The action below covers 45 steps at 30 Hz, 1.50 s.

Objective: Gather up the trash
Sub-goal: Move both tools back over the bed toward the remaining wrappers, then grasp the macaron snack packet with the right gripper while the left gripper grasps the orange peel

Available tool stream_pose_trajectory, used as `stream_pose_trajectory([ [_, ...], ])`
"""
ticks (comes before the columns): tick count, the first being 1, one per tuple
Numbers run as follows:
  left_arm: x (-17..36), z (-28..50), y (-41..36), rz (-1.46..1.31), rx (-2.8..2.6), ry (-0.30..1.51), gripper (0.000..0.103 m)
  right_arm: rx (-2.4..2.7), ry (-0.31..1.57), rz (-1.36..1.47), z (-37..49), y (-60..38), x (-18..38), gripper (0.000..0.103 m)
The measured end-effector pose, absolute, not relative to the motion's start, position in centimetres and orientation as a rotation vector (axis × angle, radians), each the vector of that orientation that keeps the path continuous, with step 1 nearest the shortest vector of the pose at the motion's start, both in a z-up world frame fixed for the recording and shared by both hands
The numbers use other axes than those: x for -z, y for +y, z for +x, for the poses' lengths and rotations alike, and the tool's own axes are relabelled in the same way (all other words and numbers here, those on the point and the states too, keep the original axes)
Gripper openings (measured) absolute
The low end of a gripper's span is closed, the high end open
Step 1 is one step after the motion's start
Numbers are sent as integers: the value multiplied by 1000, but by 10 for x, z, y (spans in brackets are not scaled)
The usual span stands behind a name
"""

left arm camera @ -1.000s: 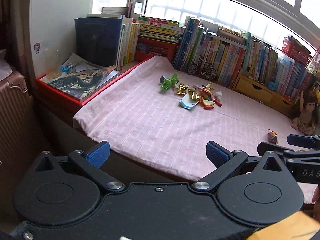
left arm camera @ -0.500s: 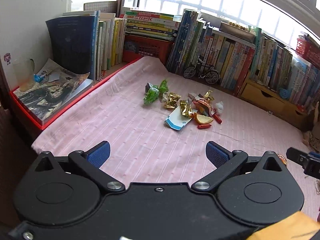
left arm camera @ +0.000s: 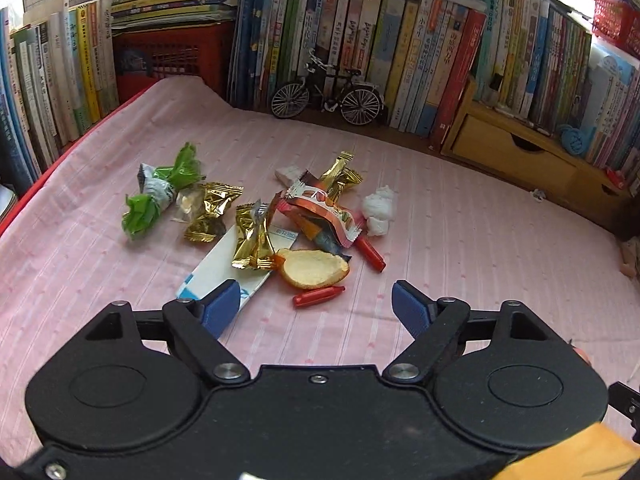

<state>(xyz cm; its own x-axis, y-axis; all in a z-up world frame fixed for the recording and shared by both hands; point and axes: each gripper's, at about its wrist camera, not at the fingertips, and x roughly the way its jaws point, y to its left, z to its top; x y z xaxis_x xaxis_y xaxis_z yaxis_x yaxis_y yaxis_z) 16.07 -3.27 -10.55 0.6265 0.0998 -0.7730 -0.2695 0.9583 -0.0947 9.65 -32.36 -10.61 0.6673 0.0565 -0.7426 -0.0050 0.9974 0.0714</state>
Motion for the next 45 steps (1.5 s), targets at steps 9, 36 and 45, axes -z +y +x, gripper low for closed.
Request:
stream_pose_trajectory([
  [9, 161, 208, -43, -94, -269, 930, 90, -34, 920, 120, 120, -320, 127, 98],
  [36, 133, 182, -73, -139, -155, 908, 38, -56, 1029, 149, 166, -285, 142, 42],
  [45, 115, 180, -58, -158, -202, 874, 38, 52, 919, 66, 217, -295, 145, 85],
])
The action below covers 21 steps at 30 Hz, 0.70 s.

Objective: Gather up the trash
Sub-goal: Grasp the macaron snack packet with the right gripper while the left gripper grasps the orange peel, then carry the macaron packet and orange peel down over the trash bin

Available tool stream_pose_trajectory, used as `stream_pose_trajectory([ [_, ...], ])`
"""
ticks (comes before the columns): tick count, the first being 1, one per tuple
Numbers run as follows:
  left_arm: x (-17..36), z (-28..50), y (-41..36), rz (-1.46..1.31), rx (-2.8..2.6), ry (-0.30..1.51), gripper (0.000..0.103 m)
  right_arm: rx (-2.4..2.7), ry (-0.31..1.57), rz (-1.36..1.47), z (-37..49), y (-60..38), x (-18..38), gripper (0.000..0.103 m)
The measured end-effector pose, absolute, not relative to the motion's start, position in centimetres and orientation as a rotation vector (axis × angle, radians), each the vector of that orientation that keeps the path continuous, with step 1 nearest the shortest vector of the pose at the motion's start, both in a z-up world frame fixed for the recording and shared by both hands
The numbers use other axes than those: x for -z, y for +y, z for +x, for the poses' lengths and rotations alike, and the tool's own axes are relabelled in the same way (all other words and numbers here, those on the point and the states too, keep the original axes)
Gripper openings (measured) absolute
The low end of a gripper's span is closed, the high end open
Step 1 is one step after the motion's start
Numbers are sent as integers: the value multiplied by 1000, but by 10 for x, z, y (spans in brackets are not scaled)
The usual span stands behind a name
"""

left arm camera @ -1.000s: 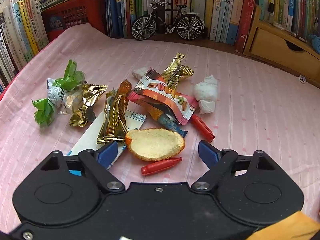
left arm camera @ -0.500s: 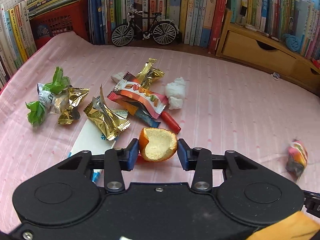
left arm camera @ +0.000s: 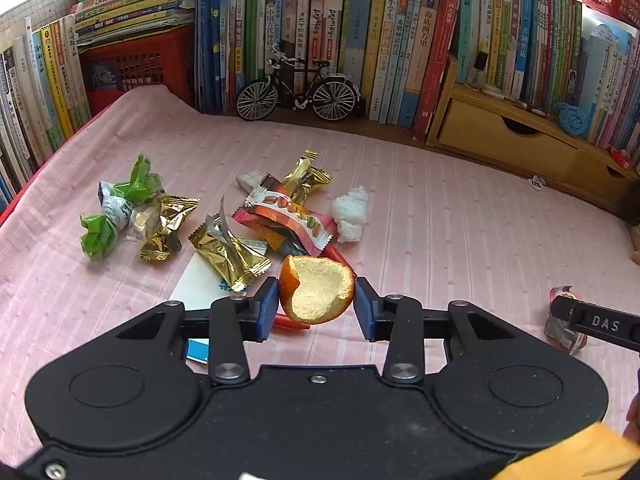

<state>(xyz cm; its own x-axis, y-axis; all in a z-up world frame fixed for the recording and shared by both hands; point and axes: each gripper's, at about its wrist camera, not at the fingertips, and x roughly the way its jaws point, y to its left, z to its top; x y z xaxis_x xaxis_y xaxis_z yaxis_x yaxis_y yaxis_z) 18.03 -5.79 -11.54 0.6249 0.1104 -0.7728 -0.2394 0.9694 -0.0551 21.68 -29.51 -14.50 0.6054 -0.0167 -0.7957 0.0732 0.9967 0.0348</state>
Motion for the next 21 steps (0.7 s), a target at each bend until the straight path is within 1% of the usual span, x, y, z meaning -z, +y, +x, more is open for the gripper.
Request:
stream_pose_trajectory([
  [1, 115, 179, -55, -165, -211, 876, 38, 53, 943, 58, 226, -294, 151, 85],
  [2, 114, 178, -52, -171, -223, 877, 38, 43, 971, 56, 233, -294, 156, 77],
  [3, 113, 176, -50, -174, -233, 878, 38, 20, 1000, 61, 239, -293, 161, 66],
  [4, 113, 174, -48, -177, -243, 878, 38, 4, 1018, 72, 242, -292, 163, 47],
  [5, 112, 171, -45, -182, -252, 878, 38, 1, 1016, 78, 242, -291, 163, 44],
  [14, 105, 142, -30, -222, -318, 876, 37, -170, 1016, 111, 207, -261, 152, 44],
  [21, 102, 93, -18, -243, -363, 875, 37, -280, 1029, 88, 173, -232, 145, 44],
])
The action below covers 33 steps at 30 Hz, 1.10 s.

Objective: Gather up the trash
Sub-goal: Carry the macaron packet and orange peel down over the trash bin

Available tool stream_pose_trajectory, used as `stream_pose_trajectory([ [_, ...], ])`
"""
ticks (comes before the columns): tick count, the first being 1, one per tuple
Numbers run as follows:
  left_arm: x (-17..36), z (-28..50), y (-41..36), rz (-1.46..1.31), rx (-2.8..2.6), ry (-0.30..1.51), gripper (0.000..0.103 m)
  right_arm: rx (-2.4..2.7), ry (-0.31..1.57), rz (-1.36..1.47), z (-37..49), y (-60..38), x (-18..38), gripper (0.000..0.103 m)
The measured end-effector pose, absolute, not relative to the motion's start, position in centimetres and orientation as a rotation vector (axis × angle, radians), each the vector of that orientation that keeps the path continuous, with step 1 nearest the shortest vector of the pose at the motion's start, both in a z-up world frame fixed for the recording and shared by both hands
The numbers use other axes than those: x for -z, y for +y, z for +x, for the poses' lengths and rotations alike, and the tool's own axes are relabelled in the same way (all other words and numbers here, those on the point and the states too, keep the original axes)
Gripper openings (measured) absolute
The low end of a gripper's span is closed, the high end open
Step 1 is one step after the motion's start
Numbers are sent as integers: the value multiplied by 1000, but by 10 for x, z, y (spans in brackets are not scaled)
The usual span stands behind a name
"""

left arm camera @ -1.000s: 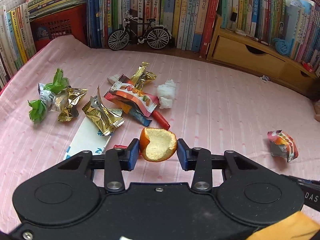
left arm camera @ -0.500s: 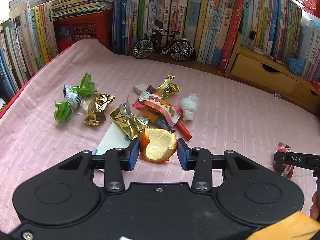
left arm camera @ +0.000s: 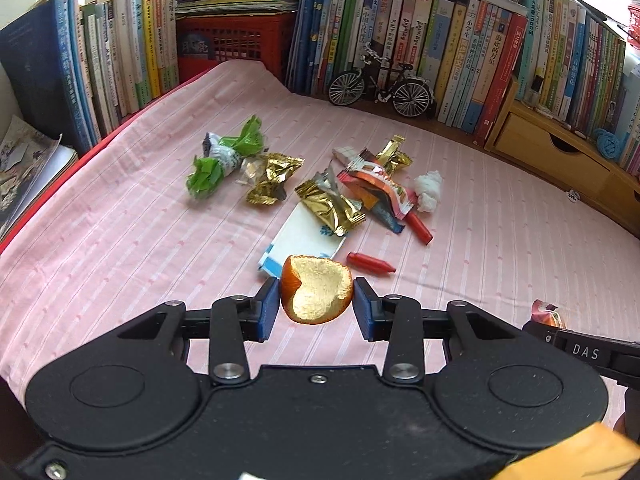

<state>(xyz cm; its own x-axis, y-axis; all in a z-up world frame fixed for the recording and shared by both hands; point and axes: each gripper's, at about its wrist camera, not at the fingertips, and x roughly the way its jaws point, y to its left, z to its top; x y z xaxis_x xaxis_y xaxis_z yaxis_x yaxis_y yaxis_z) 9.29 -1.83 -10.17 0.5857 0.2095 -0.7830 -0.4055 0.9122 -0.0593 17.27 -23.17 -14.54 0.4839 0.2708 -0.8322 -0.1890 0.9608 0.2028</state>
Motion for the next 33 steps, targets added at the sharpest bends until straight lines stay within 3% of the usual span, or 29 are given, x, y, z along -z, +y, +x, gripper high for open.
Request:
stream_pose_trajectory([
  [8, 99, -2, 5, -304, -412, 873, 37, -366, 1020, 87, 113, -199, 130, 45],
  [18, 96, -168, 49, -320, -486, 873, 37, -497, 1027, 5, -21, -141, 121, 45],
  [27, 125, -300, 77, -368, -552, 957, 37, -677, 1118, -68, -142, -83, 147, 46],
  [33, 153, -345, 89, -464, -552, 1003, 37, -778, 1149, -119, -184, -54, 160, 48],
])
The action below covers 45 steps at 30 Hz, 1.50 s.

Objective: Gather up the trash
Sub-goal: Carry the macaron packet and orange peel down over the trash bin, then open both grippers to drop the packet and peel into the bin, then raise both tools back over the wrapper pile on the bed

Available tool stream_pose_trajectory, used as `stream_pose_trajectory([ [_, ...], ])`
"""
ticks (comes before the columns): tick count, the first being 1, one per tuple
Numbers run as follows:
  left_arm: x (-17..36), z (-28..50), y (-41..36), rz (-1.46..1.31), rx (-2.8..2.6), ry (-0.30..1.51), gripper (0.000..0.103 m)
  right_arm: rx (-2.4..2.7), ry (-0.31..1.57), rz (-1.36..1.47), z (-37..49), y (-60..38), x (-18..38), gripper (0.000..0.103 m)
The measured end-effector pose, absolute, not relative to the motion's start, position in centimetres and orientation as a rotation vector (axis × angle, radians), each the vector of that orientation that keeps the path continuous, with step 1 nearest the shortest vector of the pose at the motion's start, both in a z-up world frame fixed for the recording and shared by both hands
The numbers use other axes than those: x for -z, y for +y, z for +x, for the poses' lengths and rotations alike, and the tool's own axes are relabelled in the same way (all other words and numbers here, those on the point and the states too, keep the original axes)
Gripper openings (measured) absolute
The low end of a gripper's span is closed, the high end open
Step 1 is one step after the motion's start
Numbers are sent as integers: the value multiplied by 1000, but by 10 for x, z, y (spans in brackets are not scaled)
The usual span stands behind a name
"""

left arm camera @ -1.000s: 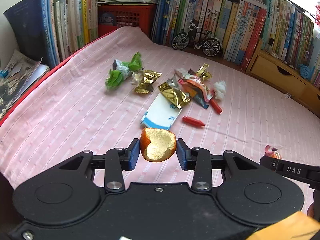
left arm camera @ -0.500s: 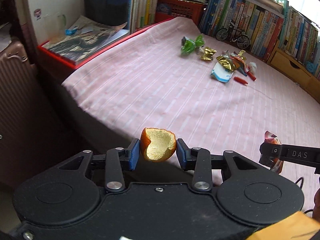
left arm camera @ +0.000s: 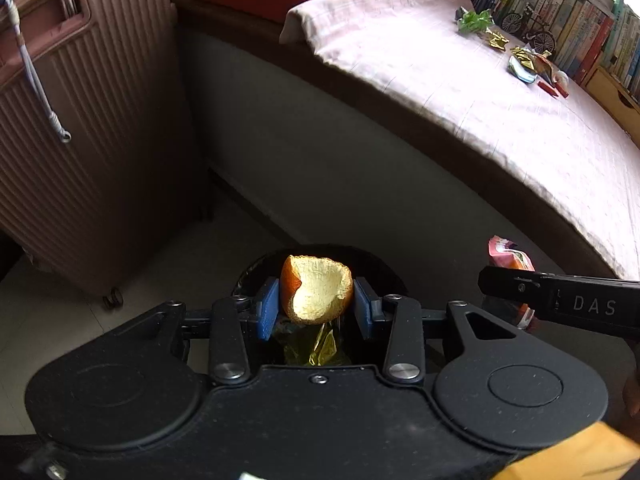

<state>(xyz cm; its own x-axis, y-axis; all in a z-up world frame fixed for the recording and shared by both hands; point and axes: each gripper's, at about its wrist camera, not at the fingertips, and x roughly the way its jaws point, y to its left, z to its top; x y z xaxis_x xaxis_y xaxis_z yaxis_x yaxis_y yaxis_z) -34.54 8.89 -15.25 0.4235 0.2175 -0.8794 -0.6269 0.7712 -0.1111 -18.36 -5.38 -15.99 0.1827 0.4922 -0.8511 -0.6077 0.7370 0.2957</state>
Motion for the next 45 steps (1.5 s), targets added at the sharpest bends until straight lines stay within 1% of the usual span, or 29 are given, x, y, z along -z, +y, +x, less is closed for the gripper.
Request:
stream_pose_trajectory([
  [3, 167, -354, 94, -500, -532, 1017, 37, -792, 1155, -147, -193, -42, 165, 48],
  [9, 187, -358, 100, -511, -498, 1031, 38, -784, 1166, -163, -194, -25, 173, 52],
  [12, 193, -355, 104, -512, -478, 1029, 41, -780, 1165, -173, -193, -18, 177, 56],
  [13, 195, -350, 104, -511, -473, 1029, 42, -780, 1168, -175, -193, -16, 178, 59],
  [16, 199, -347, 107, -511, -459, 1027, 51, -770, 1173, -175, -193, -13, 179, 69],
  [17, 199, -347, 108, -516, -455, 1024, 58, -766, 1174, -176, -193, -14, 179, 72],
  [18, 200, -349, 109, -522, -453, 1019, 68, -762, 1175, -174, -194, -14, 180, 73],
  [20, 200, -354, 110, -531, -456, 1002, 78, -755, 1177, -171, -195, -15, 179, 77],
  [28, 194, -363, 115, -582, -469, 977, 81, -725, 1162, -215, -203, -15, 166, 79],
  [33, 179, -373, 114, -586, -478, 941, 86, -729, 1158, -232, -205, -10, 153, 81],
  [40, 155, -381, 111, -579, -513, 916, 87, -765, 1133, -261, -205, -5, 139, 82],
  [45, 135, -380, 110, -584, -511, 881, 90, -763, 1077, -230, -202, -15, 116, 82],
])
